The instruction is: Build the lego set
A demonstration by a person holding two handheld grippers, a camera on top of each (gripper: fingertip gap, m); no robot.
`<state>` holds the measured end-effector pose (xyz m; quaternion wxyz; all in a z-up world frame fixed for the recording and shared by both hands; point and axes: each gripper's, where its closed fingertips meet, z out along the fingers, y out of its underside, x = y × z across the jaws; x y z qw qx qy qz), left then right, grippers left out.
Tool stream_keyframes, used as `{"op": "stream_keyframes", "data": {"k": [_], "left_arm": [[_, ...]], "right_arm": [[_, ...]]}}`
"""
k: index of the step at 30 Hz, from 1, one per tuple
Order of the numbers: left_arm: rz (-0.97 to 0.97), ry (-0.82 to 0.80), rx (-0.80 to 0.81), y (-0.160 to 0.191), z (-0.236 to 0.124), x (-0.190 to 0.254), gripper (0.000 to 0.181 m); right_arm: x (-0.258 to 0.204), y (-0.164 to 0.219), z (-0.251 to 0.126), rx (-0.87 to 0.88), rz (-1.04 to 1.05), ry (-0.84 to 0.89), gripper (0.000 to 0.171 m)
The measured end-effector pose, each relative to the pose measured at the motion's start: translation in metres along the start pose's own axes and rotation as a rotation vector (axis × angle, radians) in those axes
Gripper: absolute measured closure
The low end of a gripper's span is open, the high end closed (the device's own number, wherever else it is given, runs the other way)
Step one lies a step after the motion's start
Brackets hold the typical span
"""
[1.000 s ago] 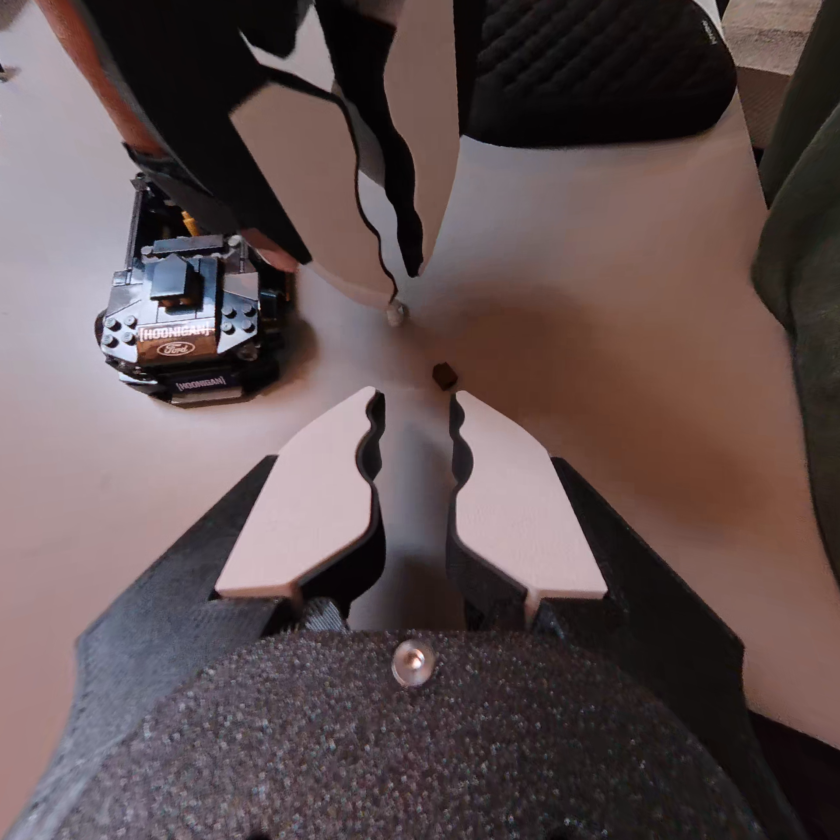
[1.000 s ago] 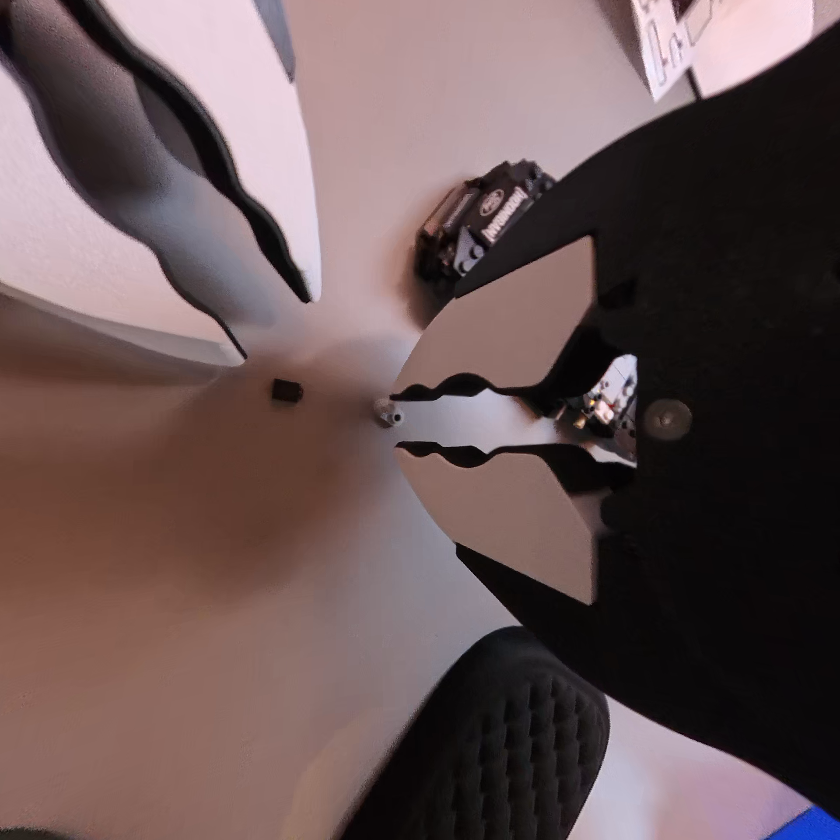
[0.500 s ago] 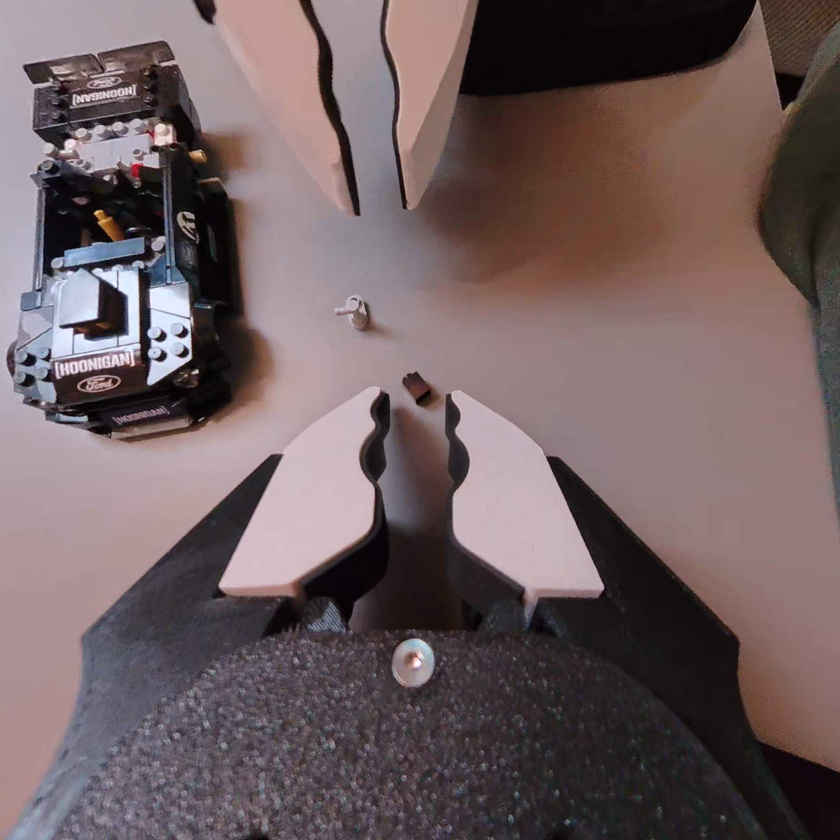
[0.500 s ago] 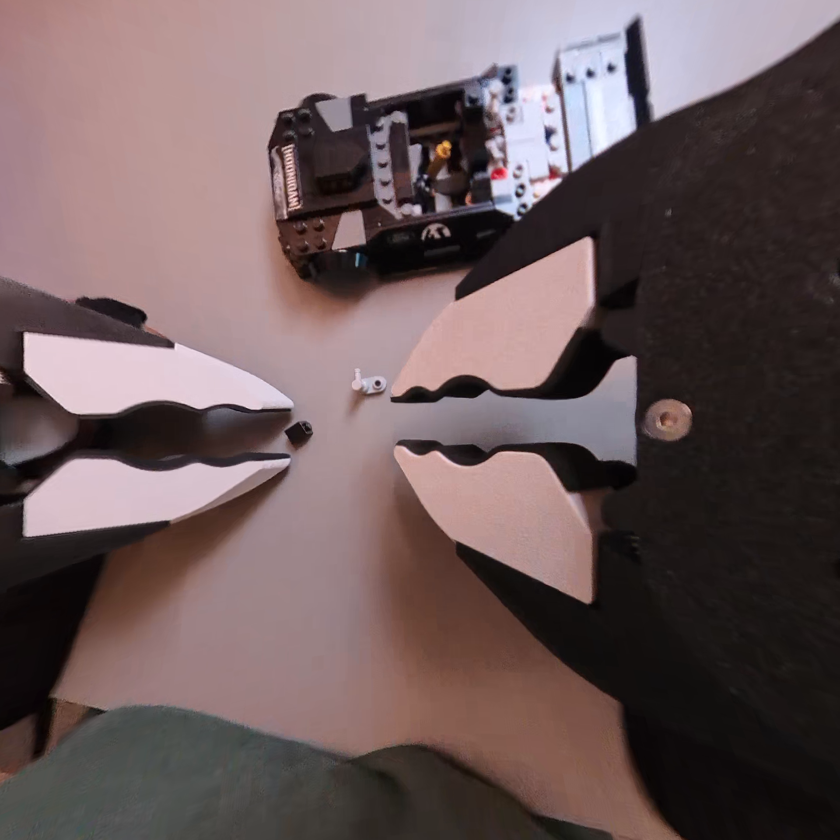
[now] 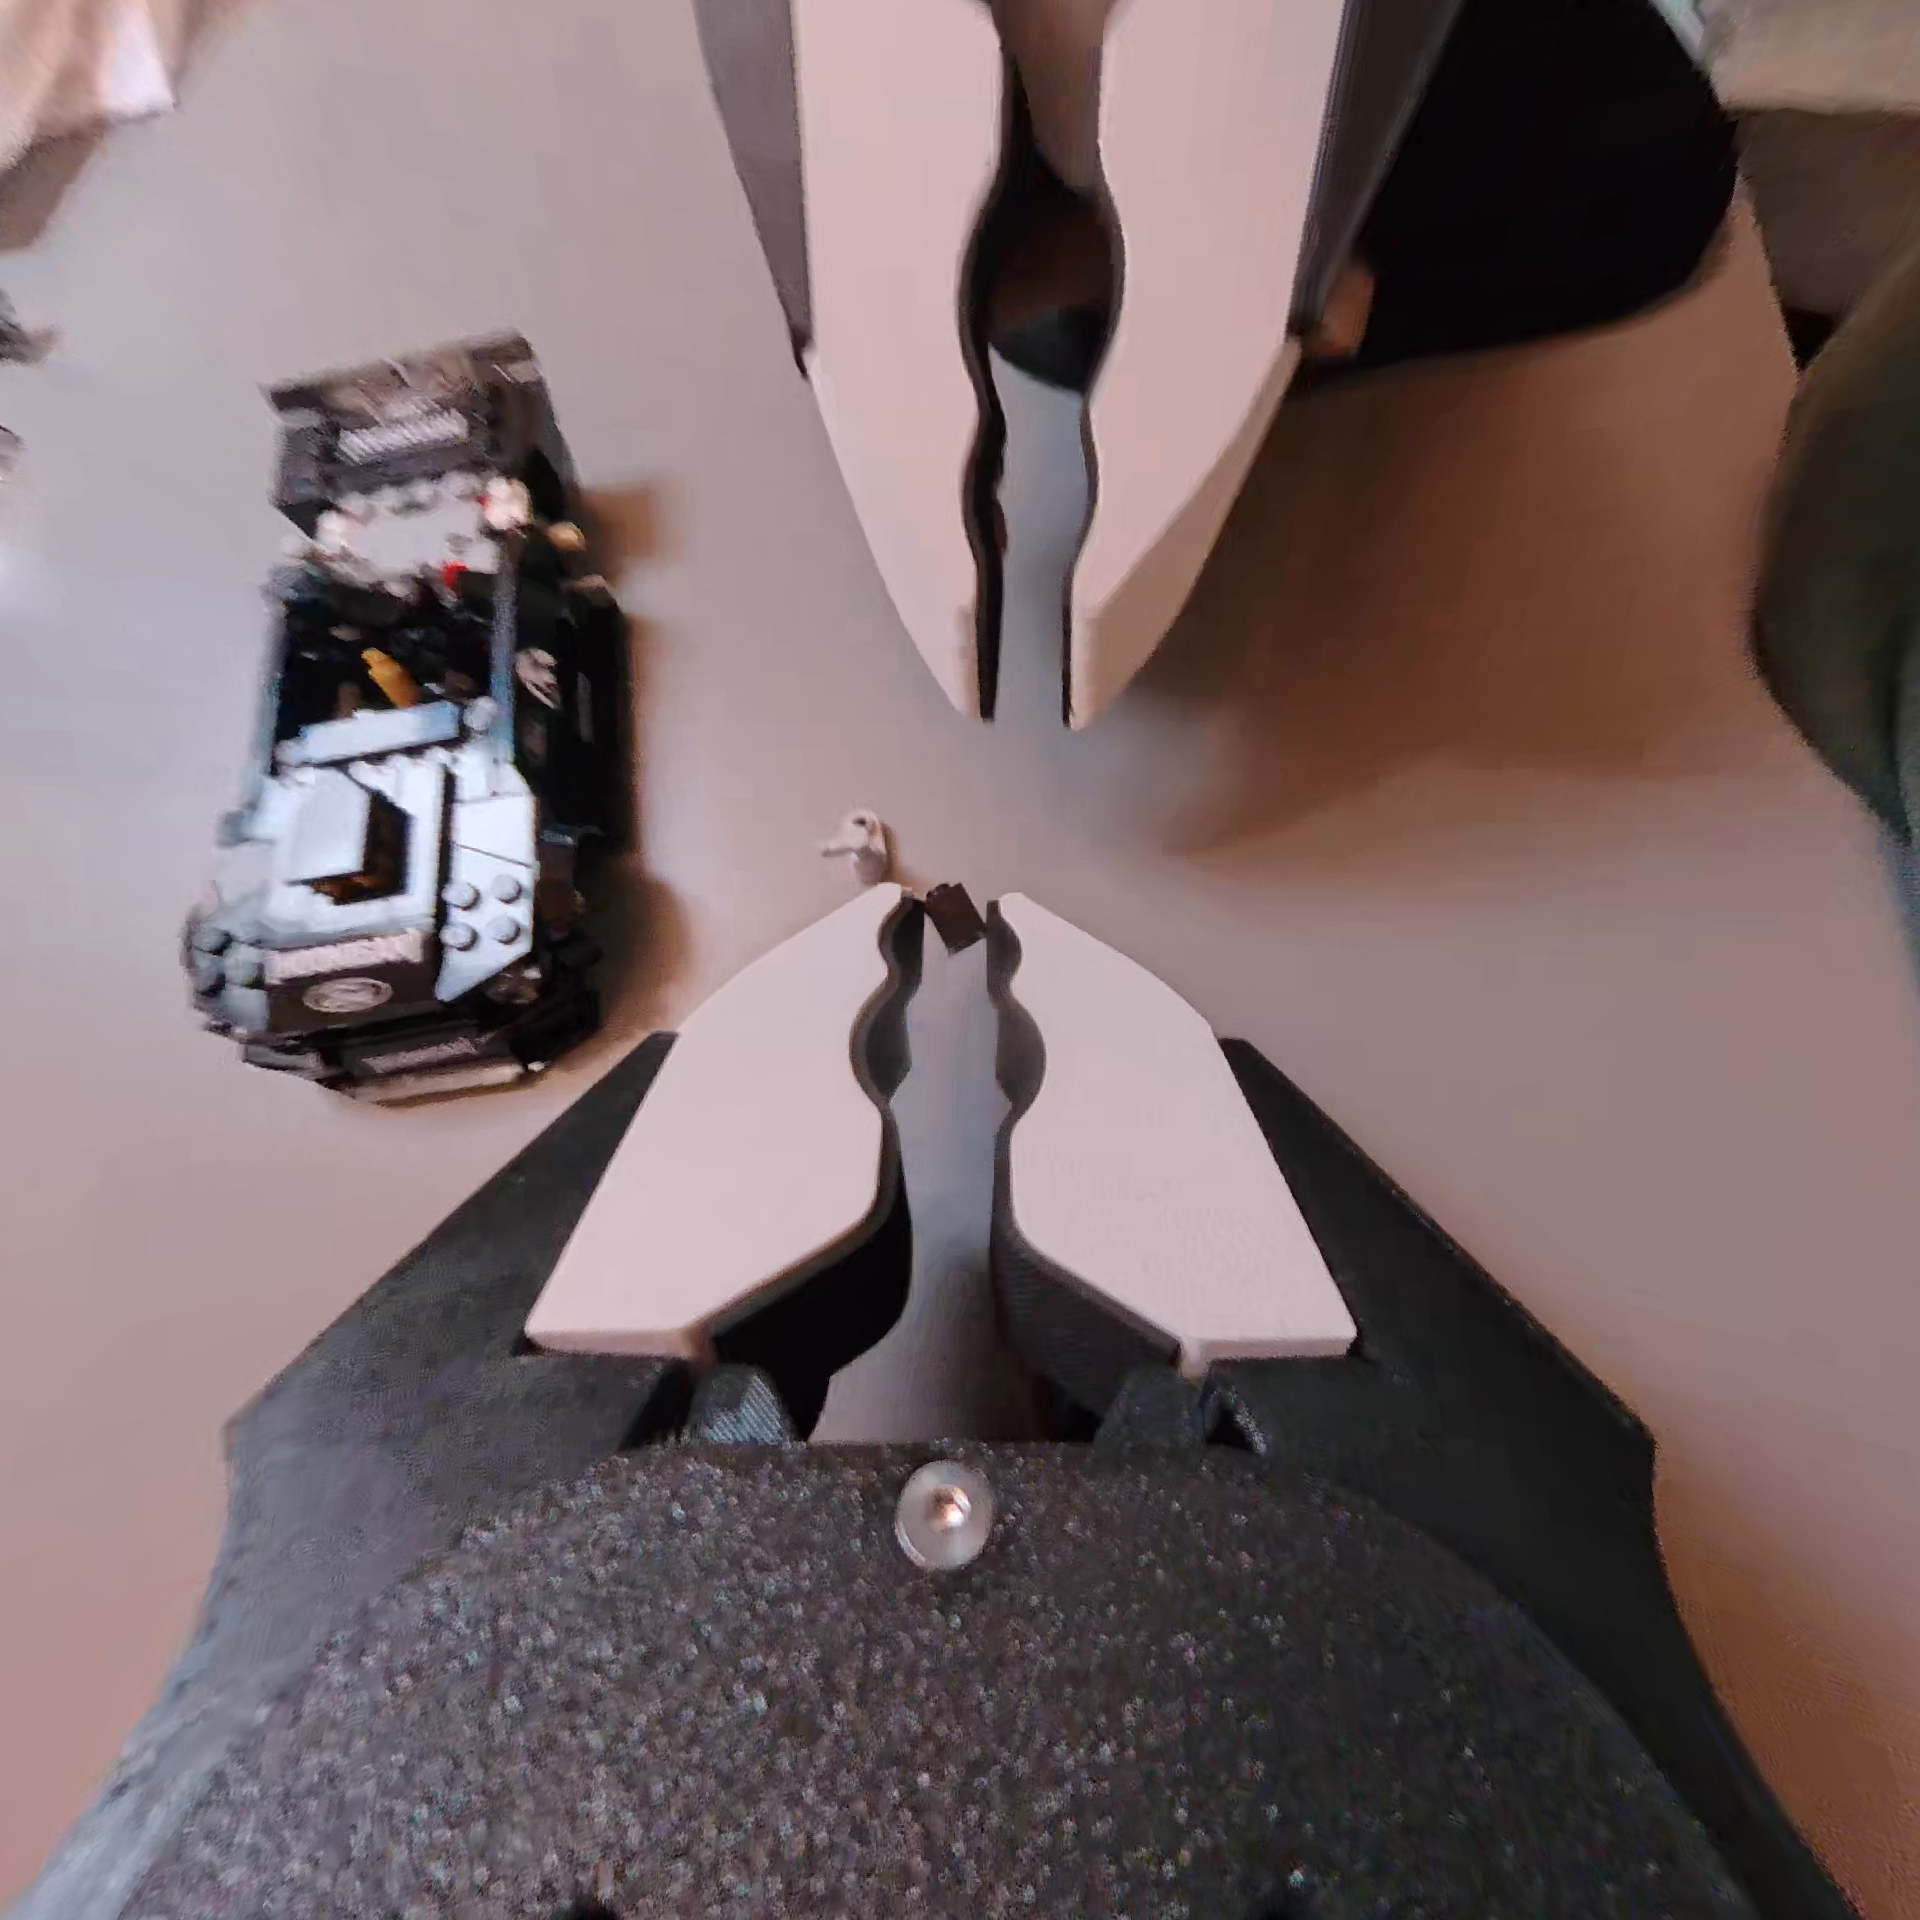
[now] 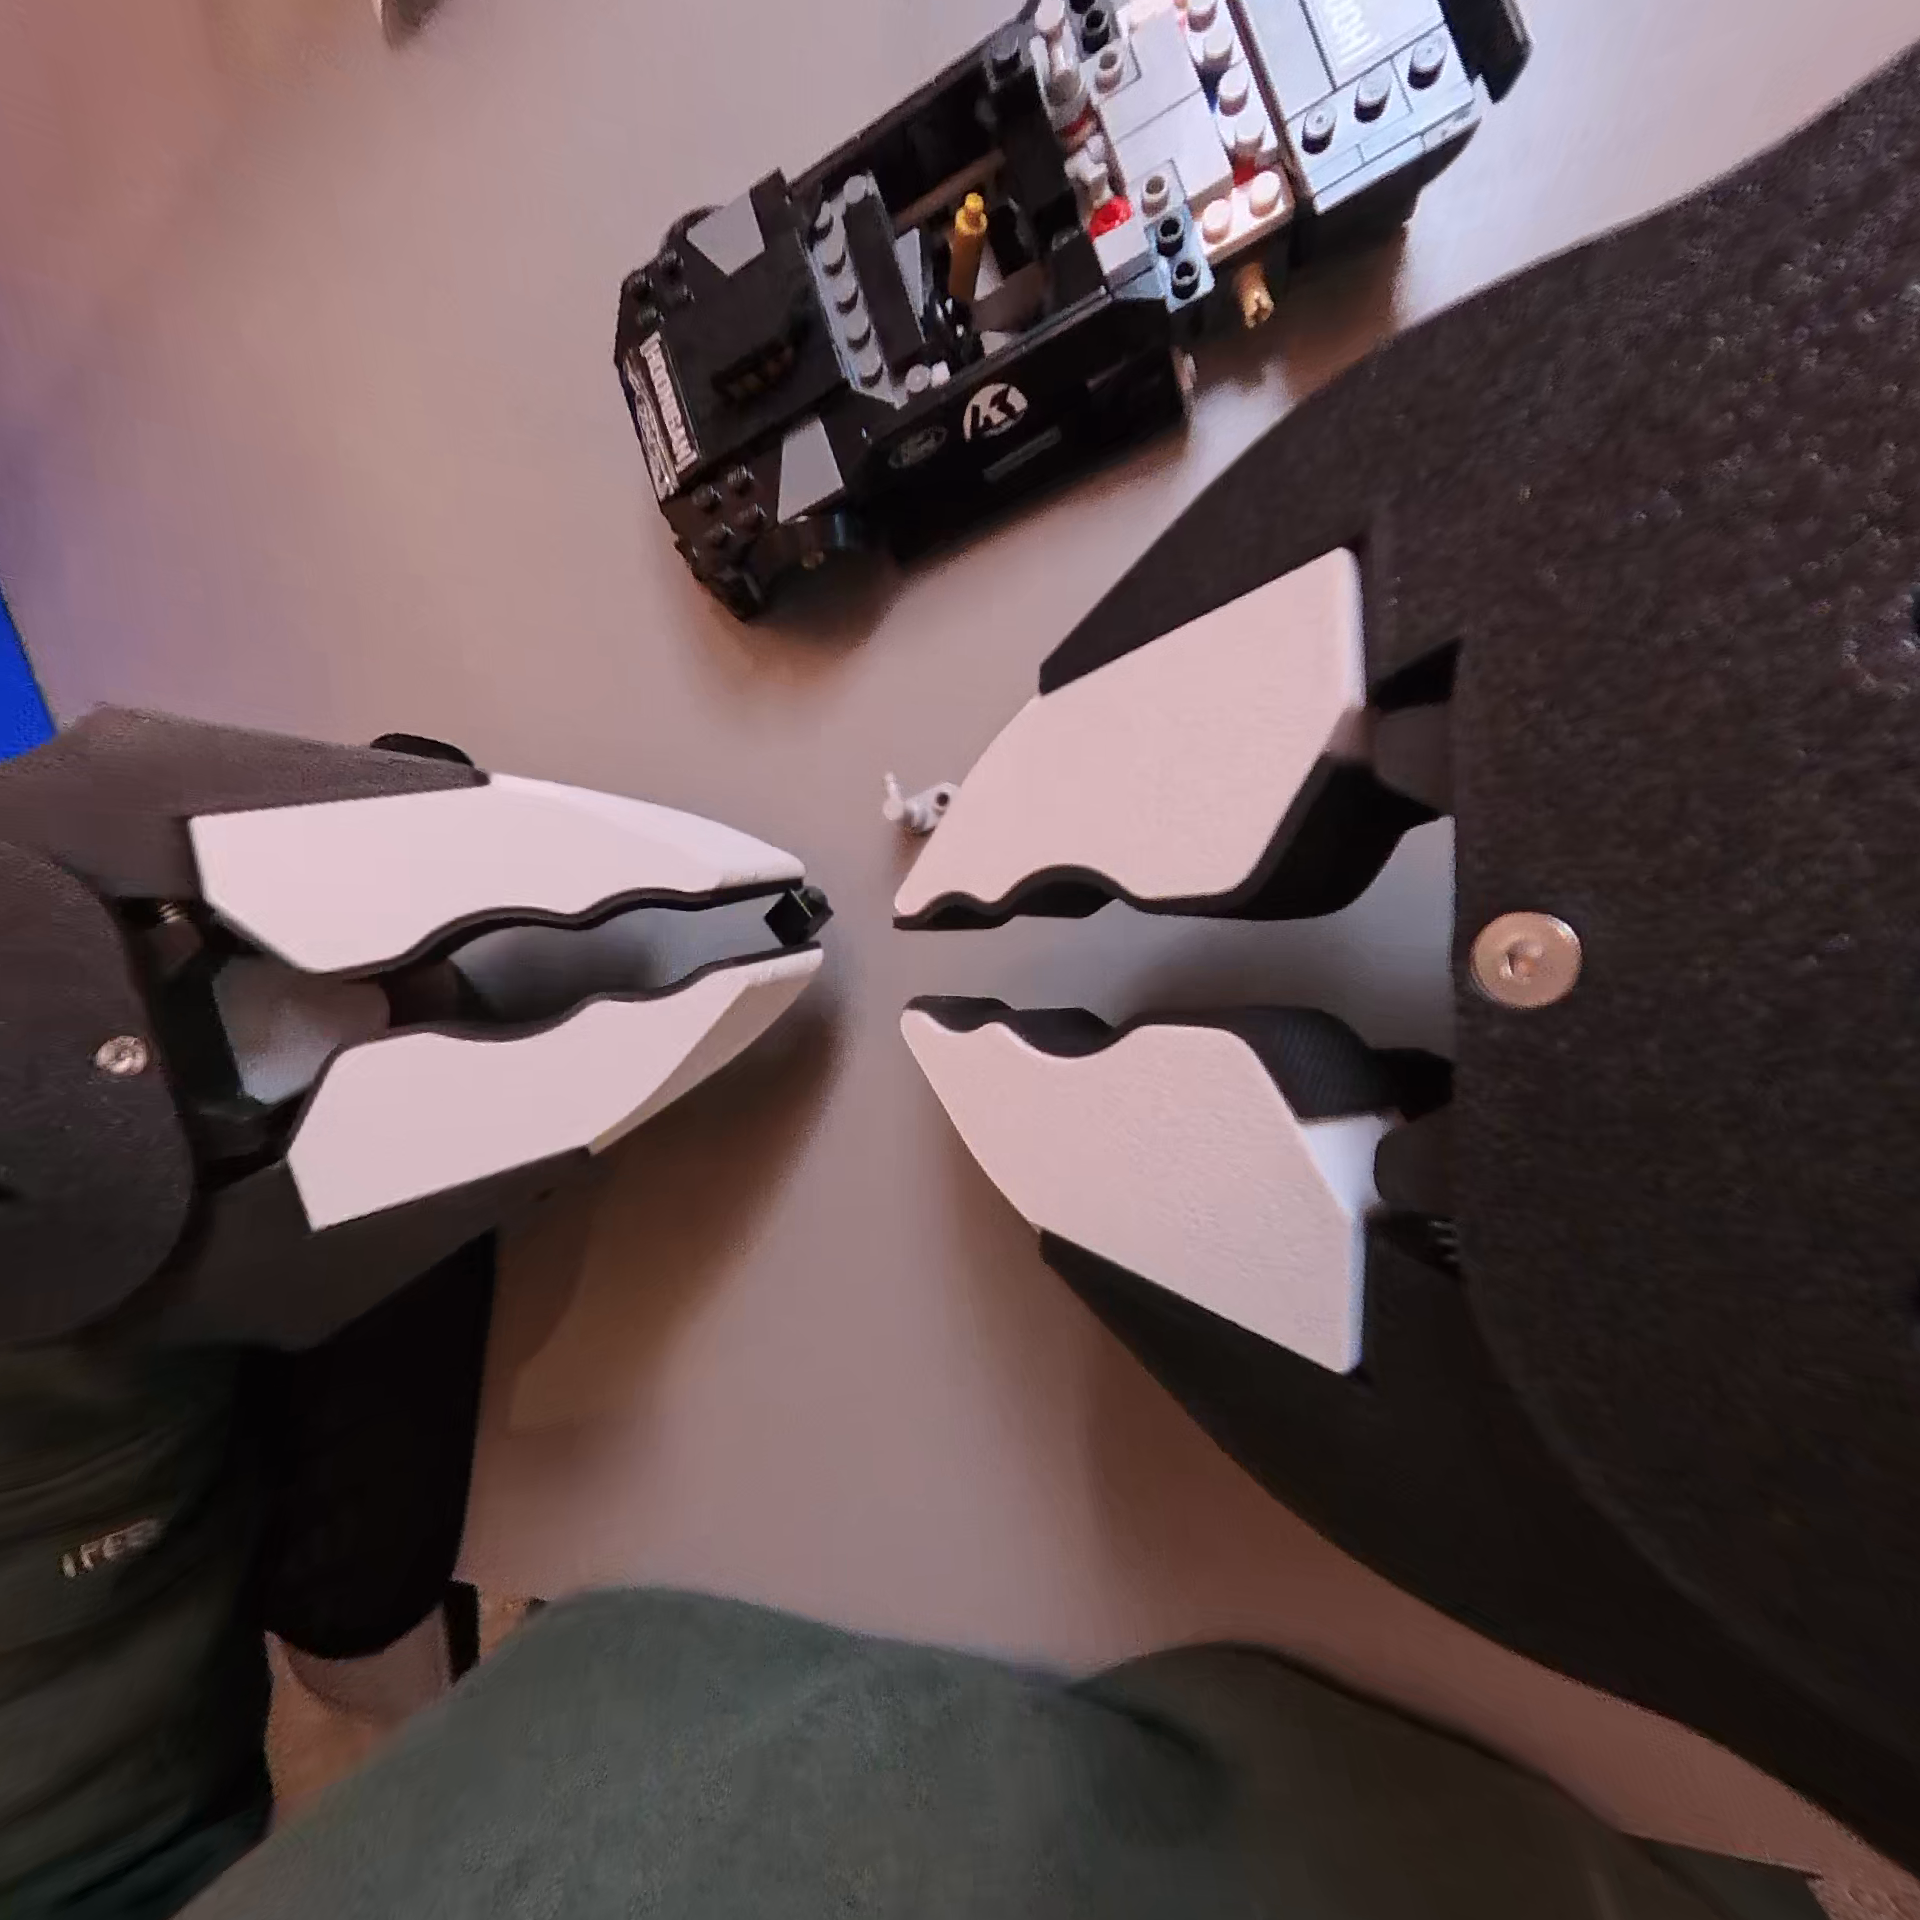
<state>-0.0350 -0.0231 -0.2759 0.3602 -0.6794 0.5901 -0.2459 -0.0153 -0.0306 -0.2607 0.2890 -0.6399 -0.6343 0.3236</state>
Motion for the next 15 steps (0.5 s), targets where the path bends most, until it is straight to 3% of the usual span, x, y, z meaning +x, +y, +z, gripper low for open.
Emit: {"op": "stream_keyframes", "data": {"k": [7,15], "left_arm": [[0.132,-0.172,0.211,-0.042,-0.017,-0.012,0.169],[0.294,-0.332,0.208,-0.053,-0.02,-0.018,0.169]], "right_arm": [[0.015,-0.029,-0.009,0.204,0.305,-0.071,0.157],[0.018,-0.043,-0.016,0.302,0.543,-0.173,0.156]]}}
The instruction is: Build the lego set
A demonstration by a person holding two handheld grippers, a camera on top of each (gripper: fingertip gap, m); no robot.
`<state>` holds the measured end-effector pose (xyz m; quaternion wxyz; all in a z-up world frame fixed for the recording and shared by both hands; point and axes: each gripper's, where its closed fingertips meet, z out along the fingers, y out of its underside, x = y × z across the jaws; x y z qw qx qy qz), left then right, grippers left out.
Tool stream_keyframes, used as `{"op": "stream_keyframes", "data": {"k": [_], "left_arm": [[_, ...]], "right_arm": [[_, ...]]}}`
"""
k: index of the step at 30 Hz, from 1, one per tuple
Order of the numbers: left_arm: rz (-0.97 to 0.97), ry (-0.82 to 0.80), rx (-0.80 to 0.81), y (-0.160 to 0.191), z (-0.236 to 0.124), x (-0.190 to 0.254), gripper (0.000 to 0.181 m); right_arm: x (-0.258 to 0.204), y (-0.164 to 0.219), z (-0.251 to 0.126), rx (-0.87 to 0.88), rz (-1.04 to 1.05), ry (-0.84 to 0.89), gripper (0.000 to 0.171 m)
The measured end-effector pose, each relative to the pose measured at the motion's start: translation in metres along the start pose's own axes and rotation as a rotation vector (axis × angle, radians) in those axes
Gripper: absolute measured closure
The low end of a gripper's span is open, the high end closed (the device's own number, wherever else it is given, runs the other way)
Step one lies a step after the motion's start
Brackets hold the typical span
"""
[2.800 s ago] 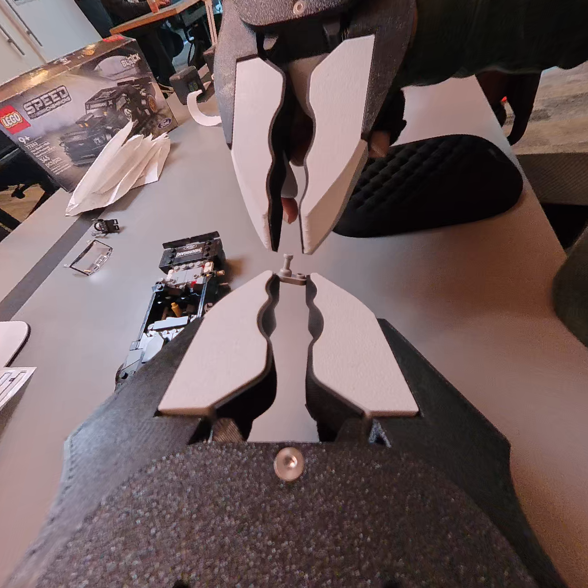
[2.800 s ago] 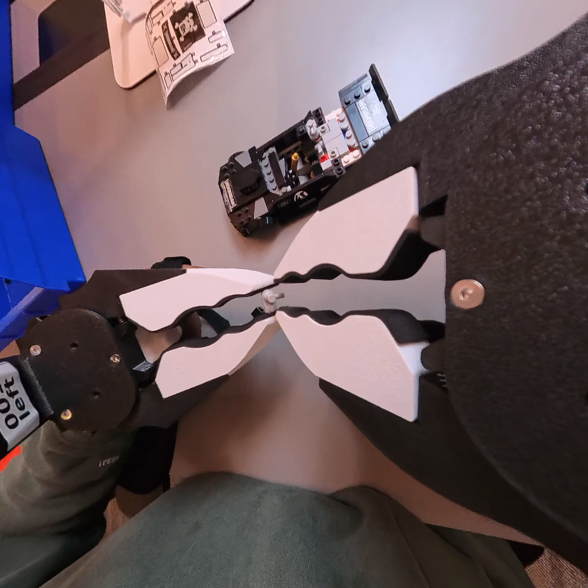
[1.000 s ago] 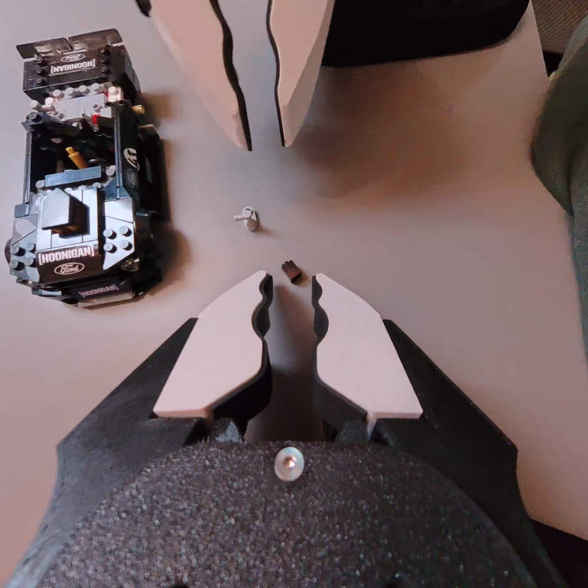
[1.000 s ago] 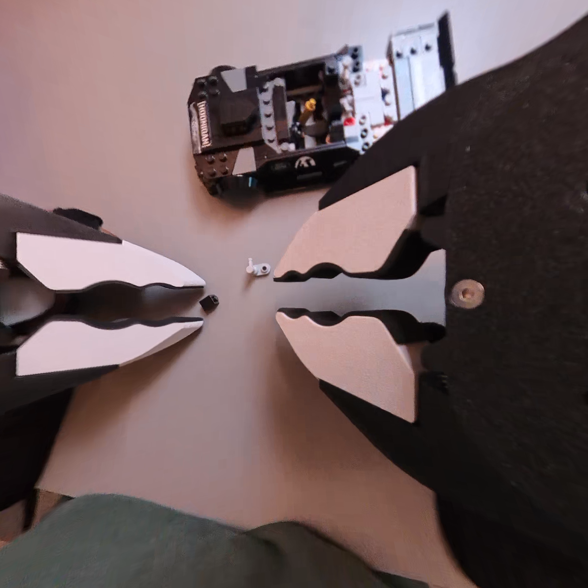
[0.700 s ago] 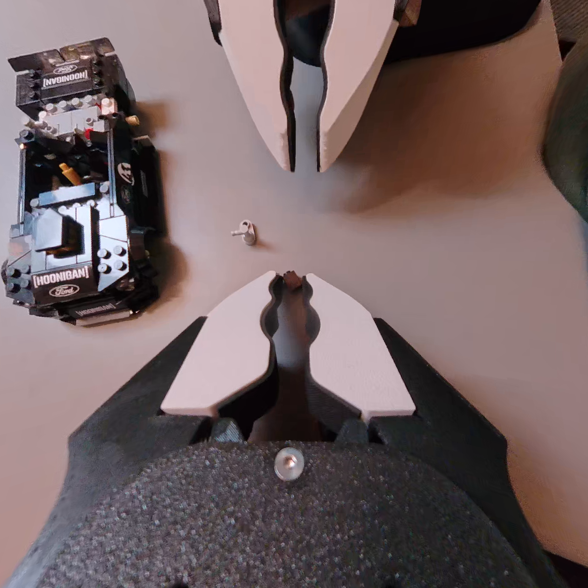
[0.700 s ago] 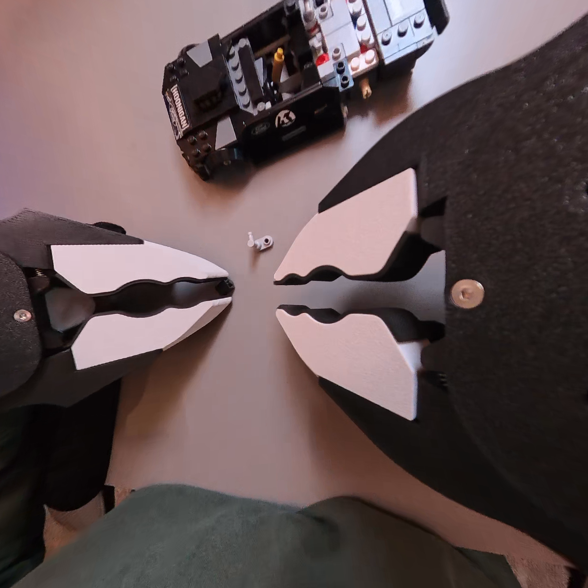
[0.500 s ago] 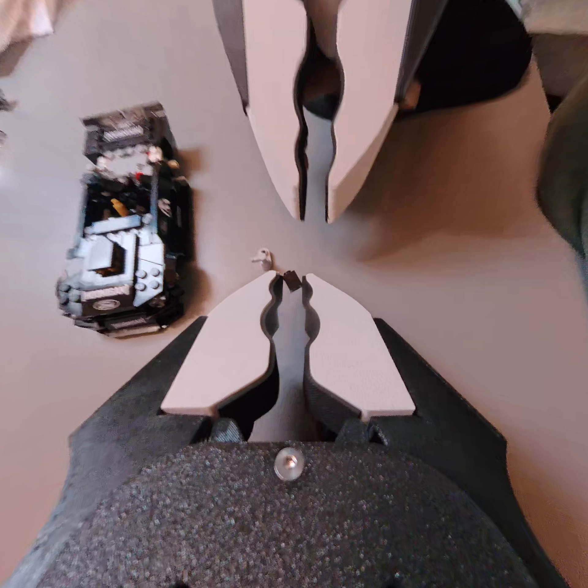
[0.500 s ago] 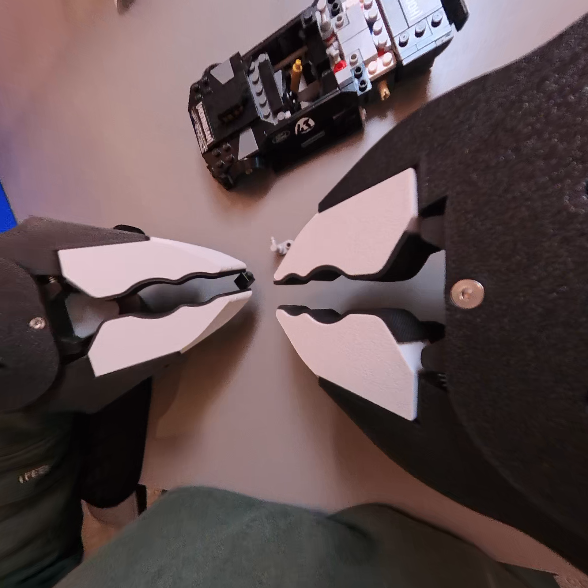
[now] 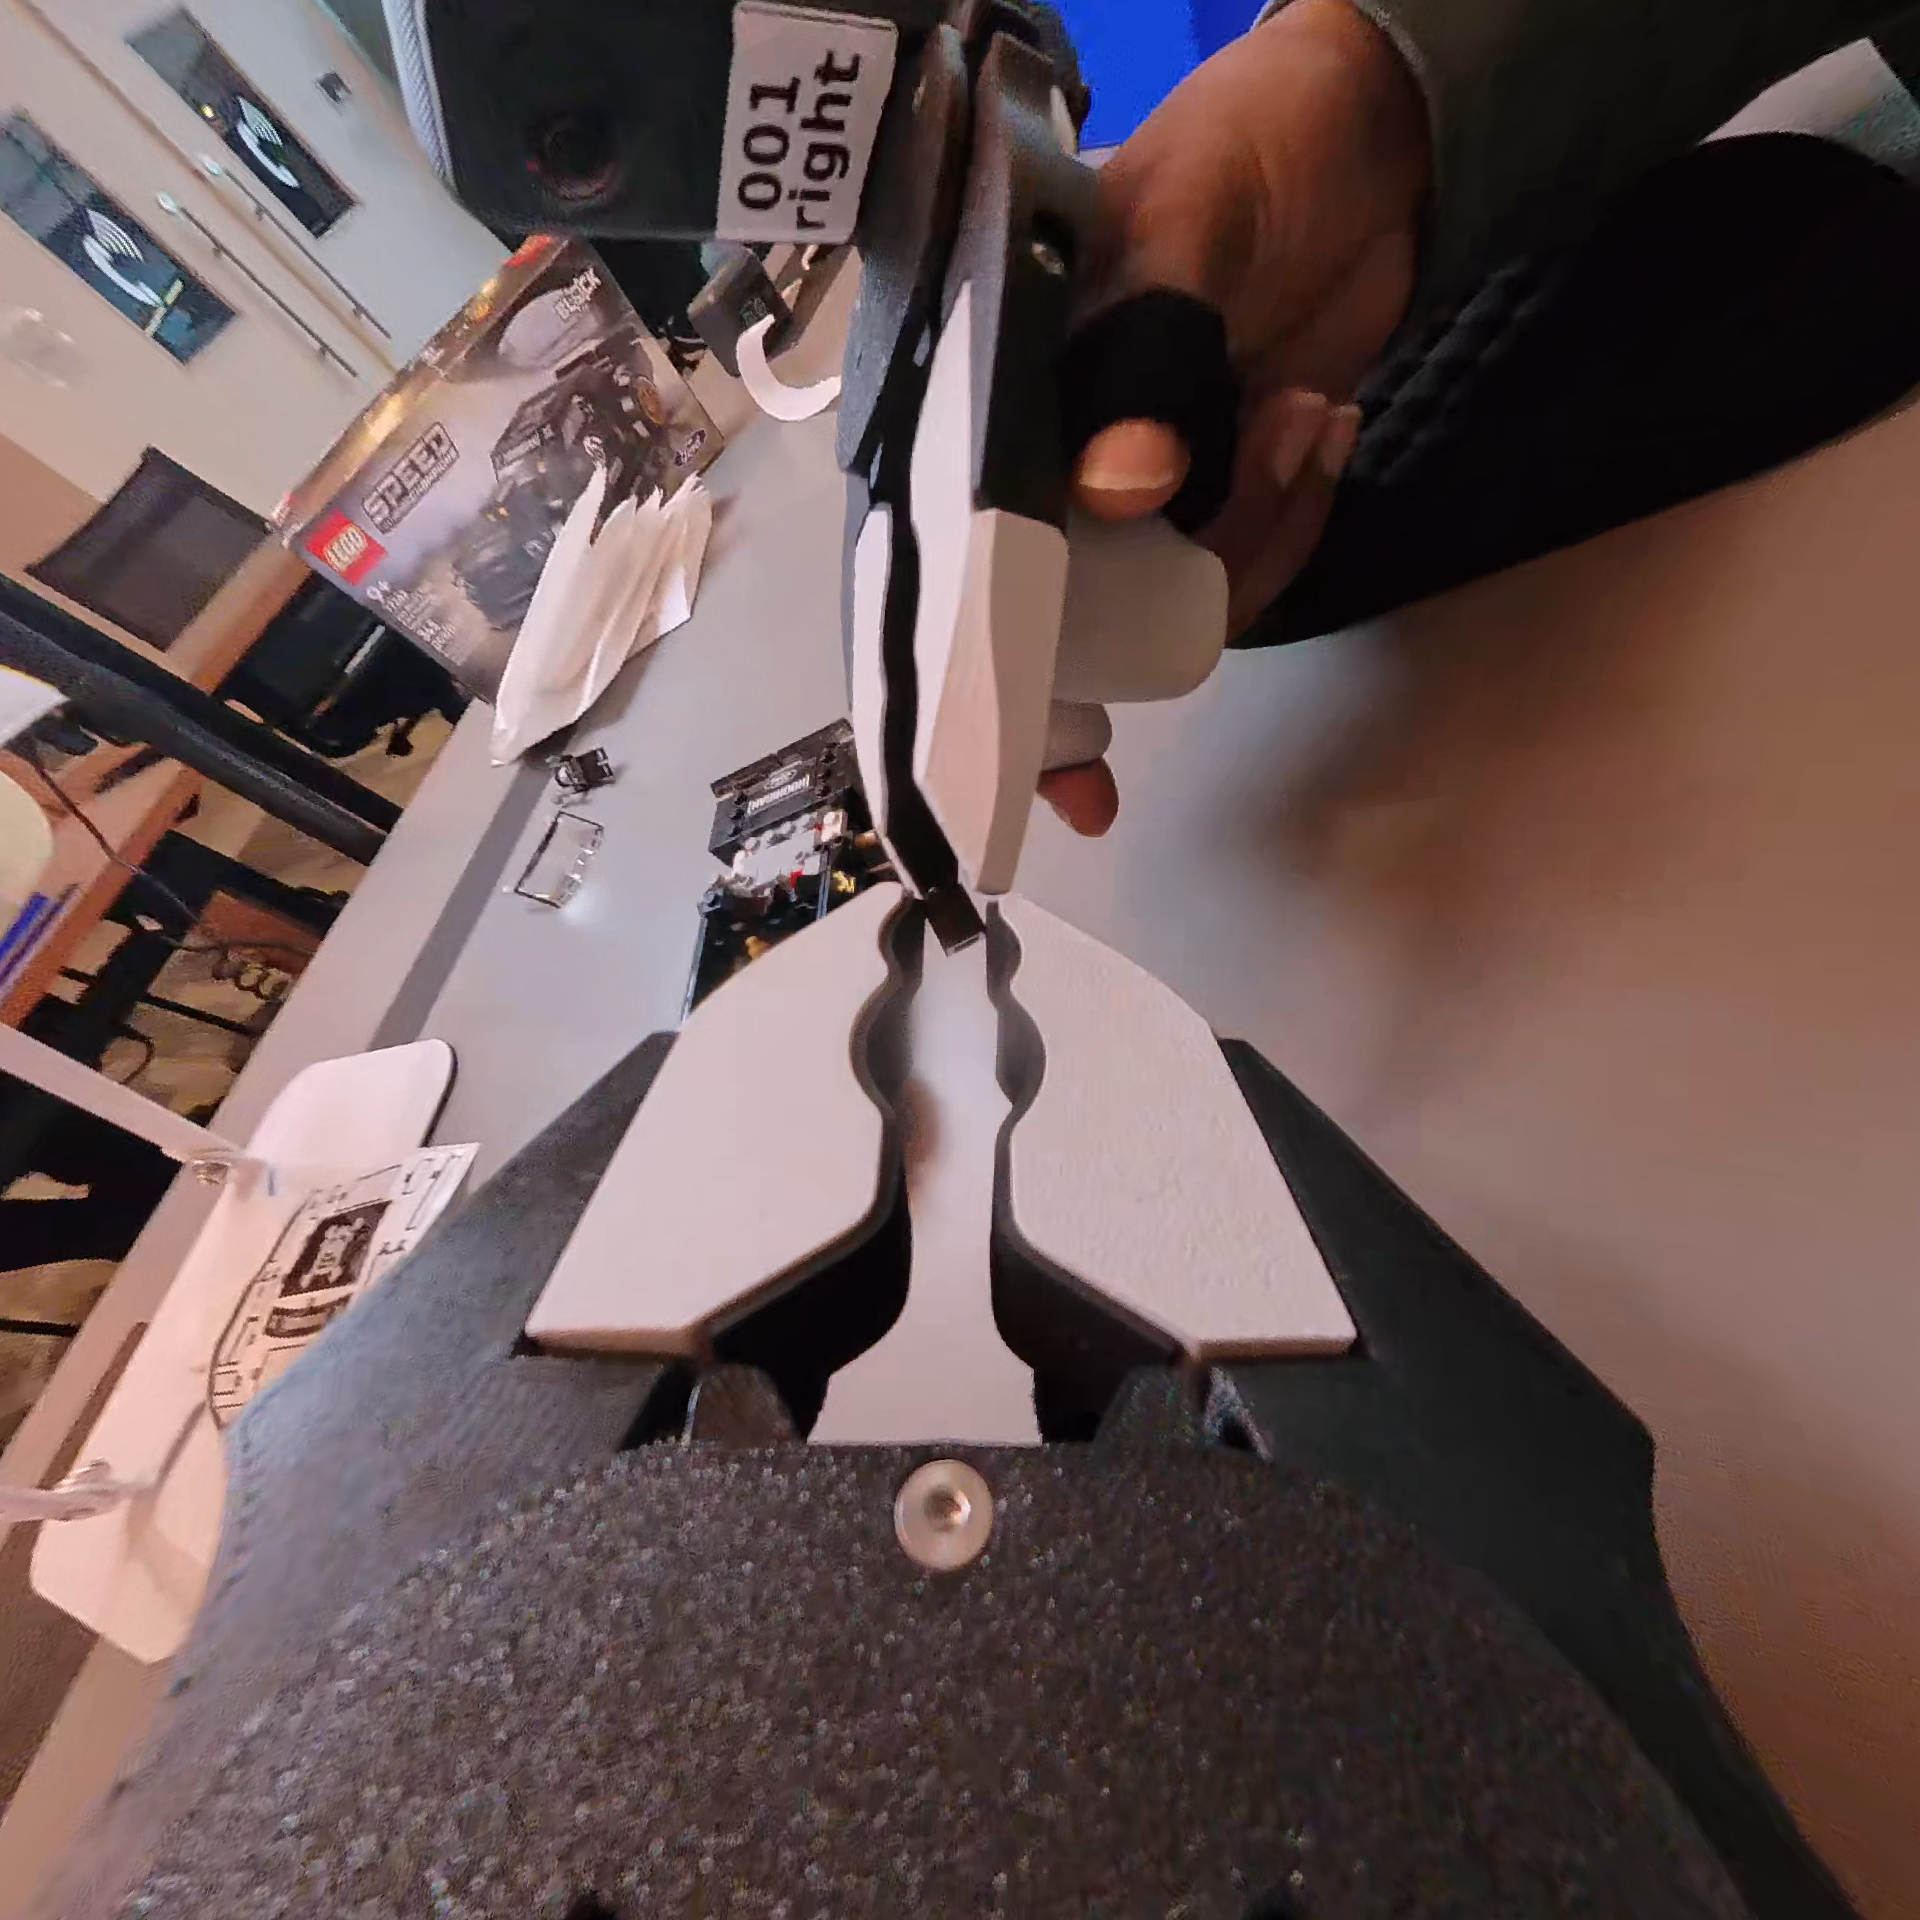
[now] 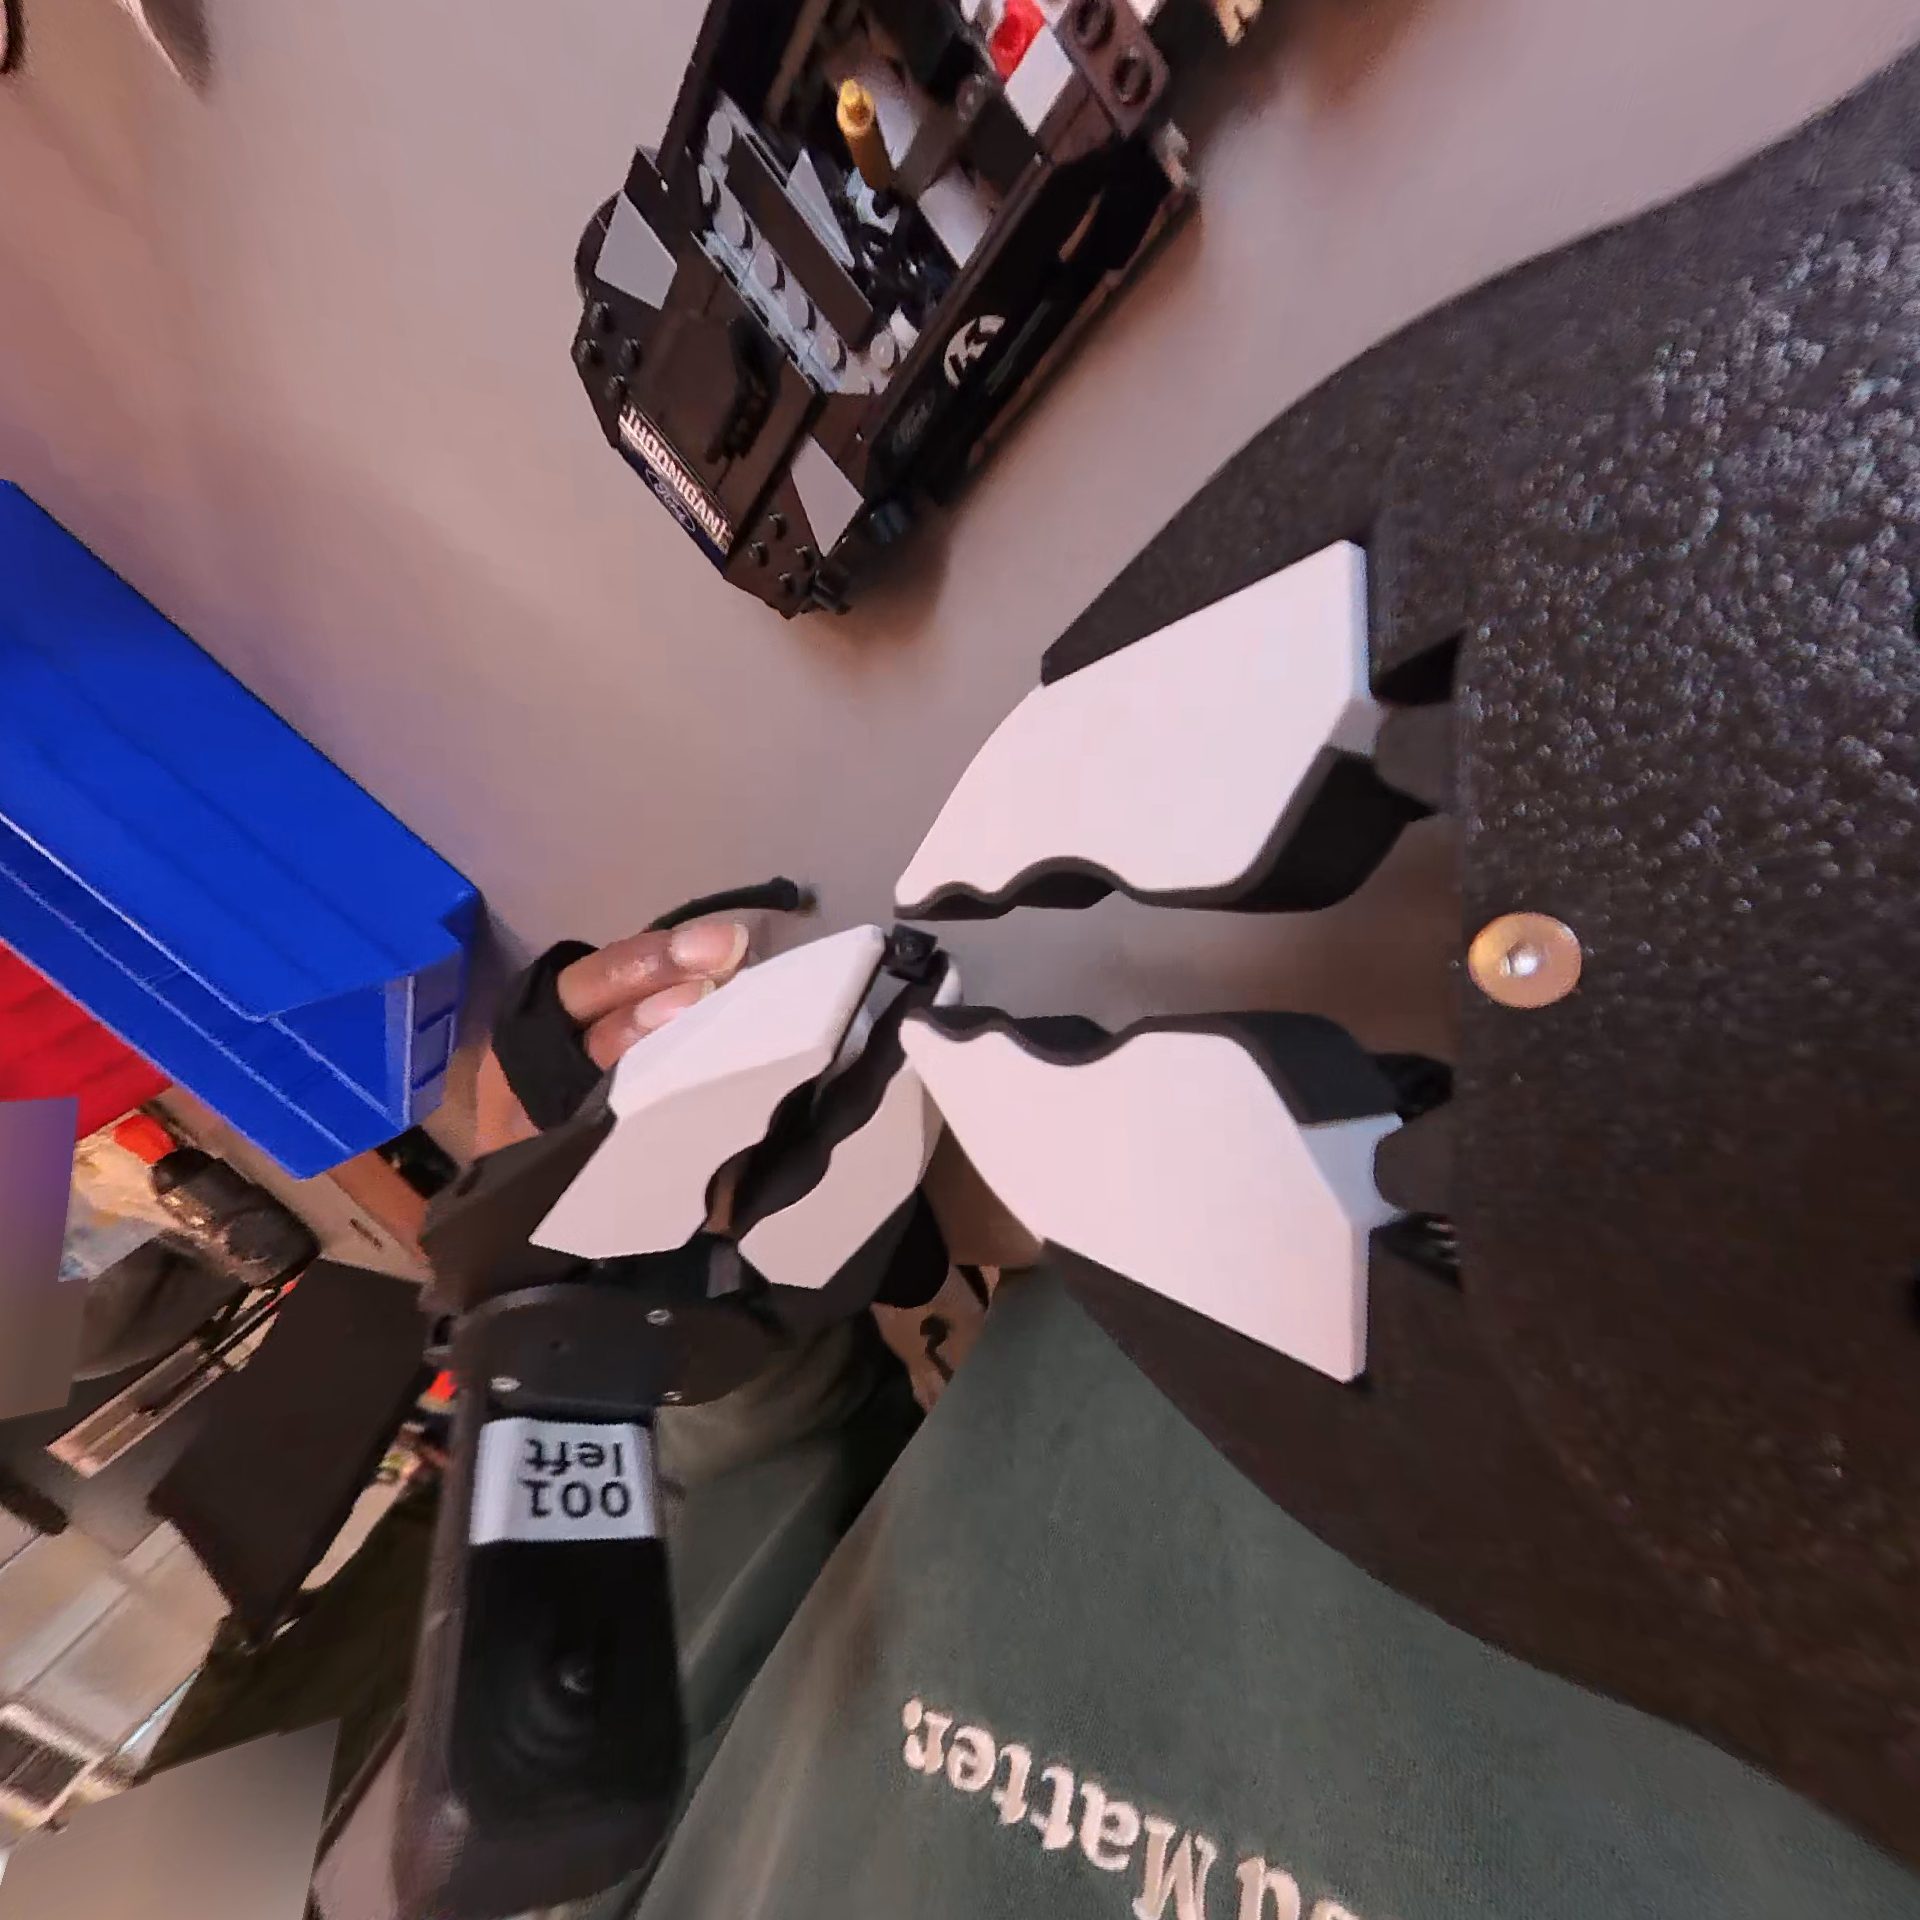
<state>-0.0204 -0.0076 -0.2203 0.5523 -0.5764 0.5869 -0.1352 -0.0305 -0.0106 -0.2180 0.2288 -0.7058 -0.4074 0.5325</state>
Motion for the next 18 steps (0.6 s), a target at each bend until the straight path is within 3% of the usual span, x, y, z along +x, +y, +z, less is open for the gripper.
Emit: {"op": "stream_keyframes", "data": {"k": [10,13,16,18], "left_arm": [[0.043,-0.033,0.001,-0.001,0.0,-0.001,0.169],[-0.138,0.052,-0.038,0.011,0.002,0.0,0.154],[-0.289,0.161,-0.142,0.033,0.005,0.006,0.155],[-0.33,0.236,-0.241,0.05,0.01,0.017,0.155]], "right_arm": [[0.001,-0.002,0.001,-0.005,0.065,-0.018,0.163],[0.01,0.003,-0.004,-0.109,-0.149,0.047,0.163],[0.036,0.018,-0.008,-0.297,-0.482,0.184,0.163],[0.041,0.027,-0.003,-0.393,-0.591,0.187,0.163]]}}
